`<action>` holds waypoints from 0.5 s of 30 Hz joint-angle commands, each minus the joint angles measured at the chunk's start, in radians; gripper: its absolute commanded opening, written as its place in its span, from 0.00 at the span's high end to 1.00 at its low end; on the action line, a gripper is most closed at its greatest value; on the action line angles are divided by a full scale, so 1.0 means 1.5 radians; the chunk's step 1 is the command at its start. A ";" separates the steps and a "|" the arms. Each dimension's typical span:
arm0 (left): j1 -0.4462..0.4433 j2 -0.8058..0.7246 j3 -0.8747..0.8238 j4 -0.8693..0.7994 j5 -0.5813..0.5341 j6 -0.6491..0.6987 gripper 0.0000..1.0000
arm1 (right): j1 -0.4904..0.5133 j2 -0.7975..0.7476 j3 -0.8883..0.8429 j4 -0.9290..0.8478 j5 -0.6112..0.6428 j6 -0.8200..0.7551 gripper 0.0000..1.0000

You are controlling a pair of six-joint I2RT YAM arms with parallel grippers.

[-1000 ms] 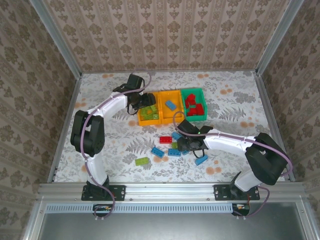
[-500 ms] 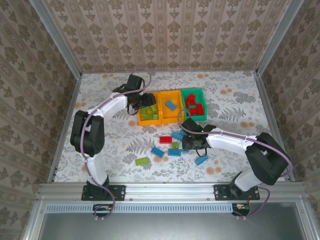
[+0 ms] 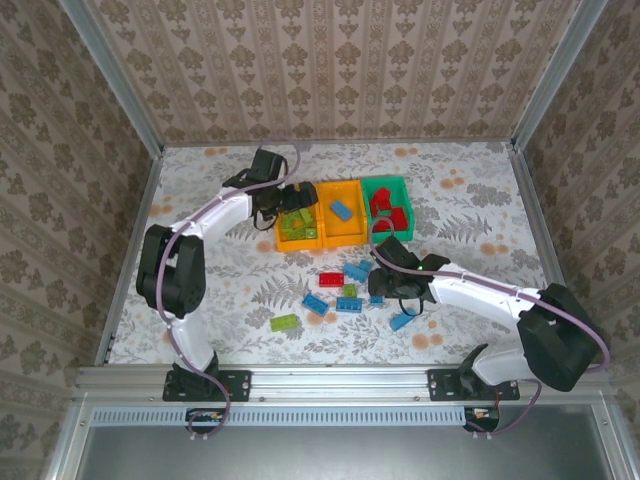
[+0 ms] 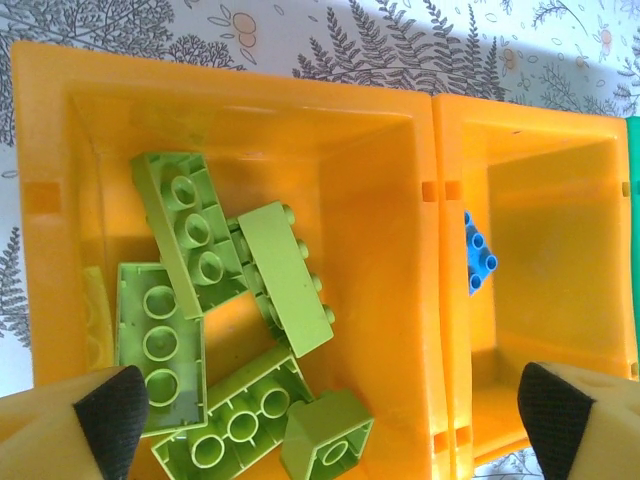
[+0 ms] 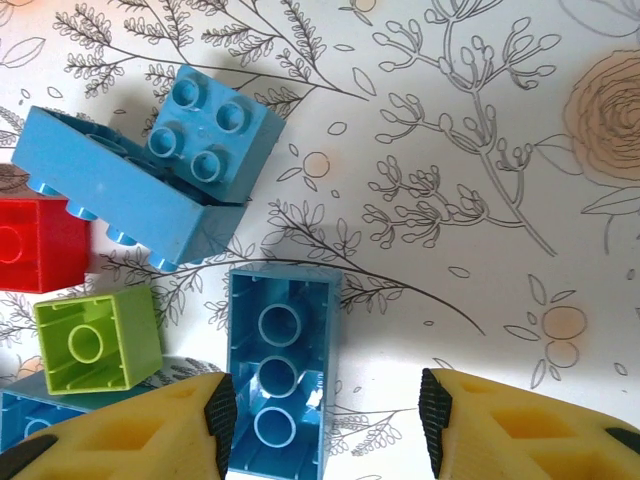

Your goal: Sort the legos into containers by color

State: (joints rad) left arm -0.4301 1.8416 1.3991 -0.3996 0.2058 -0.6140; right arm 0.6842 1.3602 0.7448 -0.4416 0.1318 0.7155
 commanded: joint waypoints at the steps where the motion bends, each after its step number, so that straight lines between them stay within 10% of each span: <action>1: 0.009 -0.015 -0.018 -0.013 -0.007 -0.002 0.00 | 0.002 0.012 -0.009 0.018 -0.025 0.020 0.44; 15: 0.009 -0.051 -0.039 0.002 -0.019 0.006 0.00 | 0.003 0.129 0.031 0.015 -0.044 -0.001 0.57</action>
State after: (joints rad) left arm -0.4294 1.8053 1.3556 -0.3882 0.1959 -0.6136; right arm 0.6853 1.5326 0.7700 -0.4076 0.0860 0.7086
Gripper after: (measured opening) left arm 0.993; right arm 0.450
